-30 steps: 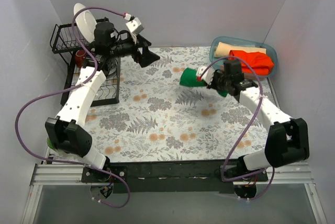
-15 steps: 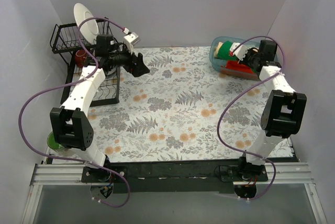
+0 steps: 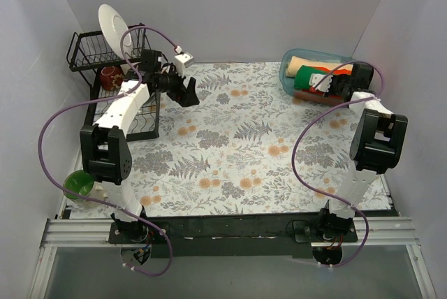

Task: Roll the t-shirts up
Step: Place the T-shirt in the bin.

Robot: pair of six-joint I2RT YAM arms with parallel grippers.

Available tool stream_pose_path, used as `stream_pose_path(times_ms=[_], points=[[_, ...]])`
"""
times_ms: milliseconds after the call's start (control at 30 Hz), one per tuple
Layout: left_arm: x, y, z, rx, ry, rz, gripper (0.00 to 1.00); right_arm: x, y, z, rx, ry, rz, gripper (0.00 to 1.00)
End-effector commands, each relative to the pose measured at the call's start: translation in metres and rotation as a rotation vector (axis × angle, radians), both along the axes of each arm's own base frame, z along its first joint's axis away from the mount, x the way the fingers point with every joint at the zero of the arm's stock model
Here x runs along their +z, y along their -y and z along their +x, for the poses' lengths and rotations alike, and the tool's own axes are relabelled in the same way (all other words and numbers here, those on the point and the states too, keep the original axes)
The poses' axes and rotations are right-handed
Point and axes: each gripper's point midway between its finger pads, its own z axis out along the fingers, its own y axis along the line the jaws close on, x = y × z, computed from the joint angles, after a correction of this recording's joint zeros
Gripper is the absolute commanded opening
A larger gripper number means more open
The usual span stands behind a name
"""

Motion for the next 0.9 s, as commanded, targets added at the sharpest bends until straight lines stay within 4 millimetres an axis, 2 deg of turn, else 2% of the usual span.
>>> stream_pose_path(times_ms=[0,100,333,467,600,633,667,733,800,833,867], points=[[0.011,0.004,0.003,-0.007,0.037,0.039,0.81,0.017,-0.008,0.006,0.142,0.126,-0.132,0.01],[0.011,0.006,0.007,-0.012,0.044,0.047,0.81,0.010,-0.008,-0.001,0.151,0.095,-0.128,0.01],[0.006,0.008,0.017,-0.006,0.041,0.057,0.81,-0.014,0.010,-0.013,0.075,0.031,-0.159,0.01],[0.005,0.009,0.018,-0.009,0.042,0.053,0.81,-0.006,0.016,-0.016,0.024,0.023,-0.145,0.35],[0.005,0.011,0.019,-0.024,0.056,0.044,0.81,0.009,0.017,-0.024,0.011,0.023,-0.130,0.44],[0.005,0.012,0.019,-0.033,0.064,0.040,0.81,0.006,0.015,-0.030,0.015,-0.001,-0.123,0.49],[0.006,0.012,0.021,-0.033,0.068,0.036,0.81,0.012,0.014,-0.033,0.016,0.003,-0.126,0.52],[0.012,0.015,0.024,-0.036,0.091,0.026,0.81,0.014,0.011,-0.043,0.021,-0.021,-0.114,0.64],[0.015,0.015,0.025,-0.041,0.112,0.022,0.81,0.021,0.008,-0.052,0.026,-0.030,-0.114,0.65],[0.019,0.015,0.024,-0.047,0.127,0.020,0.81,0.017,0.006,-0.060,0.031,-0.067,-0.106,0.73],[0.014,0.014,0.020,-0.050,0.121,0.023,0.81,0.022,0.005,-0.065,0.031,-0.070,-0.109,0.74]])
